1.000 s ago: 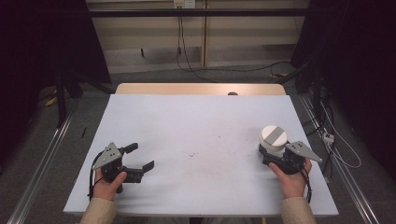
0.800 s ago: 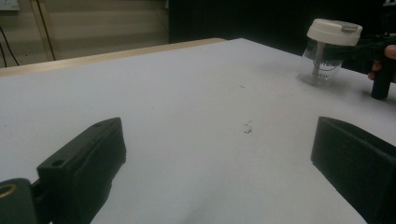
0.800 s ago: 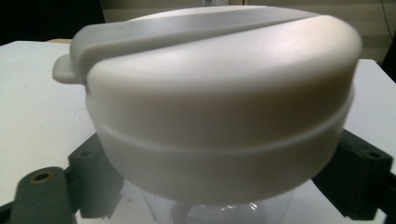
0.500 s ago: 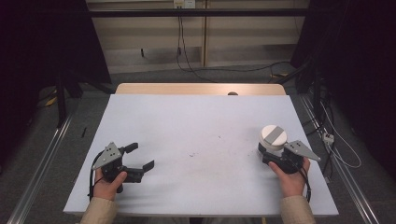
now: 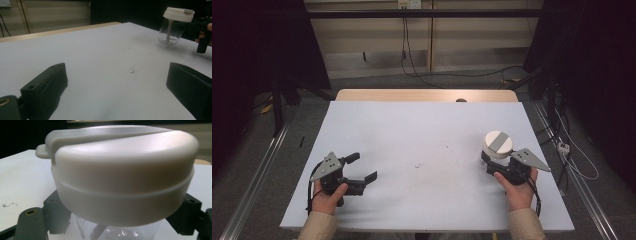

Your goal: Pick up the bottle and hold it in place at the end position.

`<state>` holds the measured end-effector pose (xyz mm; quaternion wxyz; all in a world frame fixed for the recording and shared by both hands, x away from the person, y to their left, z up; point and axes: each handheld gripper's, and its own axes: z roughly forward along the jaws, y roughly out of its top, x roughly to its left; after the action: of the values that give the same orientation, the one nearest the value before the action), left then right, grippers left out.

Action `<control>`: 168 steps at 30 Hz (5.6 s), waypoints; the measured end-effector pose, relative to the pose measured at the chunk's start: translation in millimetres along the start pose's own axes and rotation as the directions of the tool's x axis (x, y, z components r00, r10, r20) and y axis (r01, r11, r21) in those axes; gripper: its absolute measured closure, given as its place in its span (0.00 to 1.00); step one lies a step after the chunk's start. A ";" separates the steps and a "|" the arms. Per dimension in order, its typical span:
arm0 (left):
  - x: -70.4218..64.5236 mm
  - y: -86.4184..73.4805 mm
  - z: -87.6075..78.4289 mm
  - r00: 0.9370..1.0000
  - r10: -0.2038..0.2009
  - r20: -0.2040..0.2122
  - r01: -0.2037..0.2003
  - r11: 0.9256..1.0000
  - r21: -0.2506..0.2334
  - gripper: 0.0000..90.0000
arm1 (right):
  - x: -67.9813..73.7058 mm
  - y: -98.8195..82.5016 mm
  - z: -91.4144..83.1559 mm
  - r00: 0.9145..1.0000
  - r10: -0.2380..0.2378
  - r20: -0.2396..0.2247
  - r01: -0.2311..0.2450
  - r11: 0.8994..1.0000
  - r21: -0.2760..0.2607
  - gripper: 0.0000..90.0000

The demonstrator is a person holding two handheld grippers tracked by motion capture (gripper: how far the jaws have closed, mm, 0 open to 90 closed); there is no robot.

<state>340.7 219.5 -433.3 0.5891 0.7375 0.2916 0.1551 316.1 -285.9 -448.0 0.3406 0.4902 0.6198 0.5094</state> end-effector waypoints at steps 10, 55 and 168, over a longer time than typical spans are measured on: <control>0.6 0.3 -0.9 1.000 0.003 0.002 -0.003 1.000 -0.002 0.03 | 19.9 6.9 12.2 0.999 -0.013 -0.051 0.012 1.000 -0.009 0.21; -0.3 -0.9 1.7 1.000 -0.012 0.016 0.012 1.000 -0.002 0.03 | 59.1 15.2 48.7 0.991 -0.037 -0.132 0.038 0.999 0.004 0.21; 0.8 -3.1 3.1 0.999 -0.023 0.024 0.023 1.000 0.009 0.04 | 114.9 18.0 129.0 0.980 -0.066 -0.188 0.073 0.997 0.034 0.21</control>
<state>342.4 217.9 -437.2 0.5913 0.7382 0.2937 0.1380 406.7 -137.8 -453.8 0.2883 0.4252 0.6761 0.5281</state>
